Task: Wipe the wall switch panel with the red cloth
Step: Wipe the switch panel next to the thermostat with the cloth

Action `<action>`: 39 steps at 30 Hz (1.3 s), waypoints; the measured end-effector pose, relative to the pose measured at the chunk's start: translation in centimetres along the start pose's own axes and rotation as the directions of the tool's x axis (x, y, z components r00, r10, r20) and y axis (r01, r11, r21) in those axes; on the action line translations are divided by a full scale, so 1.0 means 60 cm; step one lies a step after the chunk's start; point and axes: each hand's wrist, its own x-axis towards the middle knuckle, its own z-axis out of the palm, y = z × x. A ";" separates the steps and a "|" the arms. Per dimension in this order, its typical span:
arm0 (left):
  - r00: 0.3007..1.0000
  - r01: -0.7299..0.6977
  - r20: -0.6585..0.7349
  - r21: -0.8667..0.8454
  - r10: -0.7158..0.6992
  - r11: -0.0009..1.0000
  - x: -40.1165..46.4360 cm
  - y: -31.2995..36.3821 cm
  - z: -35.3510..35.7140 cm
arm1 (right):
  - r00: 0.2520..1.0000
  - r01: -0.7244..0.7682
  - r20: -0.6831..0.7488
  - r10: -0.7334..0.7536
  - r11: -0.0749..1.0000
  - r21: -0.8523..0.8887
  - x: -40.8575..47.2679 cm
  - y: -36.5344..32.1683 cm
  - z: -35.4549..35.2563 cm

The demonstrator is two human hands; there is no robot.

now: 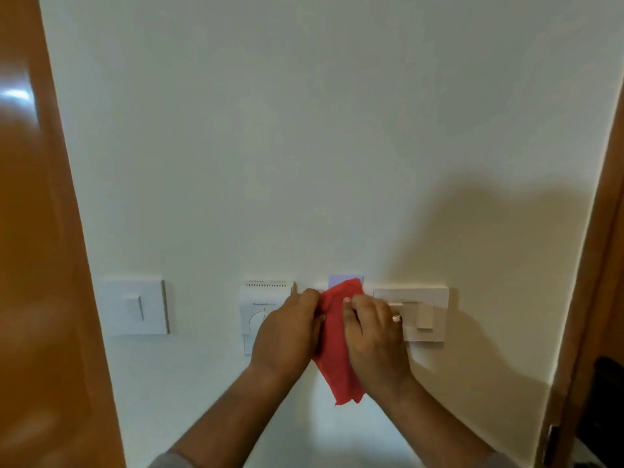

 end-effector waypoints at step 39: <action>0.599 -0.348 -0.209 0.802 0.773 0.486 0.267 -0.063 -0.094 | 0.599 0.786 0.192 -0.777 0.617 0.044 0.051 0.072 0.062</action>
